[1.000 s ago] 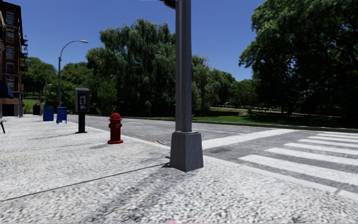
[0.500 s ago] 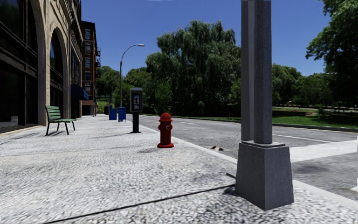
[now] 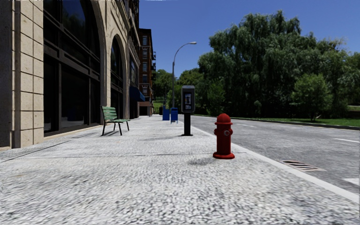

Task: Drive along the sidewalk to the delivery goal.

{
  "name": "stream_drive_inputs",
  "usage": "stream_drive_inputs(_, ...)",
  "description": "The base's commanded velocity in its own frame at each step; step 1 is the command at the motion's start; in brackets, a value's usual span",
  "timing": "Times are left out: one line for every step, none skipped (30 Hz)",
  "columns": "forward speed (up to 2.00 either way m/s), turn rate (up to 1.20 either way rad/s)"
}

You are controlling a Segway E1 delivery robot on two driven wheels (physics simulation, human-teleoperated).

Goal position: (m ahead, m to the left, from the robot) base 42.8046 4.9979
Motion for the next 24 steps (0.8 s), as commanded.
stream_drive_inputs(1.63, 0.65)
stream_drive_inputs(1.63, 0.65)
stream_drive_inputs(1.64, 0.58)
stream_drive_inputs(1.64, 0.58)
stream_drive_inputs(1.64, 0.39)
stream_drive_inputs(1.64, 0.00)
stream_drive_inputs(1.64, 0.00)
stream_drive_inputs(1.64, 0.00)
stream_drive_inputs(1.64, 0.00)
stream_drive_inputs(1.64, 0.00)
stream_drive_inputs(1.64, 0.00)
stream_drive_inputs(1.64, 0.00)
stream_drive_inputs(1.64, 0.00)
stream_drive_inputs(1.64, 0.00)
stream_drive_inputs(1.64, 0.00)
stream_drive_inputs(1.64, 0.00)
stream_drive_inputs(1.64, 0.00)
stream_drive_inputs(1.67, 0.00)
stream_drive_inputs(2.00, 0.00)
stream_drive_inputs(2.00, 0.00)
stream_drive_inputs(2.00, 0.00)
stream_drive_inputs(2.00, 0.00)
stream_drive_inputs(2.00, 0.00)
stream_drive_inputs(2.00, 0.00)
